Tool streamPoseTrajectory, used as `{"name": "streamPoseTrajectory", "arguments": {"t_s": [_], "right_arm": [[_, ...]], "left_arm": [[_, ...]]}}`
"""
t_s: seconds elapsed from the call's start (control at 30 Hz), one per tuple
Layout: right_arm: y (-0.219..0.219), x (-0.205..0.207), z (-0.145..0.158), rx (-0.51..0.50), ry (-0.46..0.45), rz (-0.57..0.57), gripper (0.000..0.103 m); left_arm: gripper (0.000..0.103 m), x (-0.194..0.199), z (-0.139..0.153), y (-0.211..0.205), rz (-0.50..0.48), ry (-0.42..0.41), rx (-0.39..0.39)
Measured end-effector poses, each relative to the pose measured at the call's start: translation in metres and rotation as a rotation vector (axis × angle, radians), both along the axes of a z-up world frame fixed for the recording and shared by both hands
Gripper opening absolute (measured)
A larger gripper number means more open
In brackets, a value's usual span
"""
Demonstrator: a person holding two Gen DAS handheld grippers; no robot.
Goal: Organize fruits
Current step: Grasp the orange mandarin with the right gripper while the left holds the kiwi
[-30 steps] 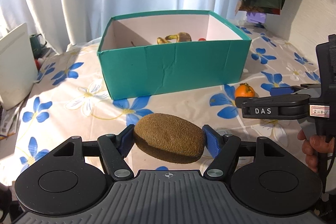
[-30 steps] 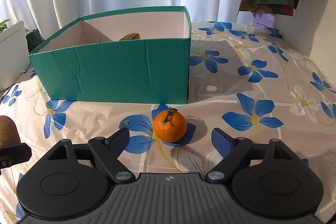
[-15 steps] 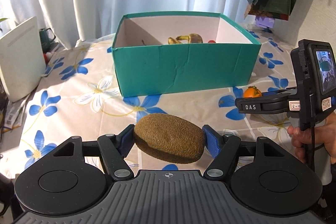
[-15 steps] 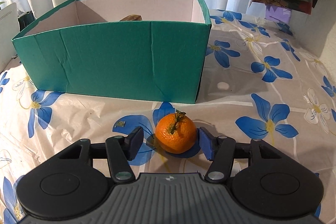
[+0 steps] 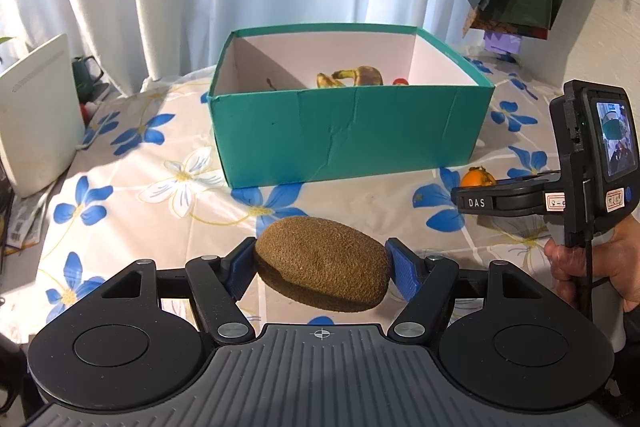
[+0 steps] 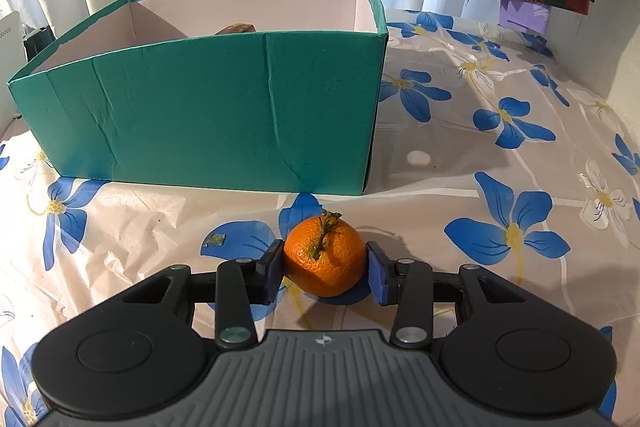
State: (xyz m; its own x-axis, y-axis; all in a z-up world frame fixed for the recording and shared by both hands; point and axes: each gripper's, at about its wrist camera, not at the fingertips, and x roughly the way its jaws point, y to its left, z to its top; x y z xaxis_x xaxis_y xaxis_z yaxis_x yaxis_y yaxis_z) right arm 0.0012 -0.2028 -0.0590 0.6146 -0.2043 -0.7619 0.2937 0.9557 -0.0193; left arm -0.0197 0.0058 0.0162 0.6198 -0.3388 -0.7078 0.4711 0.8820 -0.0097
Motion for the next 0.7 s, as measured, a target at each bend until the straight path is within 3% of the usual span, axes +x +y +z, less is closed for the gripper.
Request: {"name": "streamPoseTrajectory", "arguments": {"t_s": [0.3, 0.7], "right_arm": [[-0.006, -0.009, 0.008, 0.023, -0.027, -0.031, 0.041], [0.007, -0.045, 0.051, 0.060, -0.141, 0.004, 0.041]], "left_arm": [[0.074, 0.003, 0.007, -0.002, 0.006, -0.006, -0.001], [0.074, 0.036, 0.040, -0.027, 0.026, -0.038, -0.010]]}}
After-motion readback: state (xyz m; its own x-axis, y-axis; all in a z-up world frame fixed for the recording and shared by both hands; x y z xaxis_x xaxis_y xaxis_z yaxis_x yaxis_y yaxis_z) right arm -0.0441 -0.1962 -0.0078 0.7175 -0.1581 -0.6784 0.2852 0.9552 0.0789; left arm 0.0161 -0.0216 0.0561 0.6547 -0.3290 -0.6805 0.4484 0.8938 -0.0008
